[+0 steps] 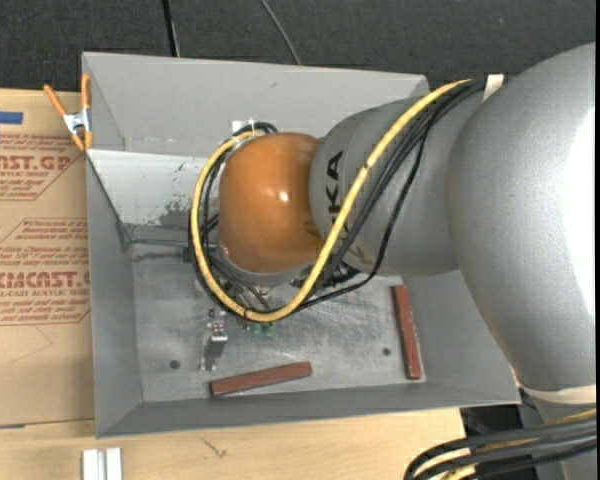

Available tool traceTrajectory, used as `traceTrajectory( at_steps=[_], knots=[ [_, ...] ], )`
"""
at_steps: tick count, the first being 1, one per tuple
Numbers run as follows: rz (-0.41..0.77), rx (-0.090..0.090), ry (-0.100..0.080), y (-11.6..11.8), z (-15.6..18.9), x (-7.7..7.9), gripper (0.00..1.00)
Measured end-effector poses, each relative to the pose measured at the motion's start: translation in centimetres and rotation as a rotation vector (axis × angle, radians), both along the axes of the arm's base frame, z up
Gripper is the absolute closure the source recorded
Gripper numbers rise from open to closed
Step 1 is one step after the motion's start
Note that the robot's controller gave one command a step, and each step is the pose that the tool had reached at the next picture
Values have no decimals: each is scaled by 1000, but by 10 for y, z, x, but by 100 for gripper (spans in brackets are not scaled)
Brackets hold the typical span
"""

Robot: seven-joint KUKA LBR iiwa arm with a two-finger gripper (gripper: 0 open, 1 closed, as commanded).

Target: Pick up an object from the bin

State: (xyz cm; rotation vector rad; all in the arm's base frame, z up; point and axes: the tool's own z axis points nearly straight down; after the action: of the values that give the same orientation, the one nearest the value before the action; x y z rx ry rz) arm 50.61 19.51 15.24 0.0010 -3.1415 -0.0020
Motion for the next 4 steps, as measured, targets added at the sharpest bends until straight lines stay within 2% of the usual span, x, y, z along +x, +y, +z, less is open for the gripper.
traceTrajectory(
  at_steps=[1,2,3,4],
  knots=[
    [117,0,-3,-42,-54,-13,0],
    [132,-1,3,-65,-42,-22,0],
    [125,-2,4,-99,-55,-25,0],
    [121,0,-21,-71,-79,-20,0]
  ],
)
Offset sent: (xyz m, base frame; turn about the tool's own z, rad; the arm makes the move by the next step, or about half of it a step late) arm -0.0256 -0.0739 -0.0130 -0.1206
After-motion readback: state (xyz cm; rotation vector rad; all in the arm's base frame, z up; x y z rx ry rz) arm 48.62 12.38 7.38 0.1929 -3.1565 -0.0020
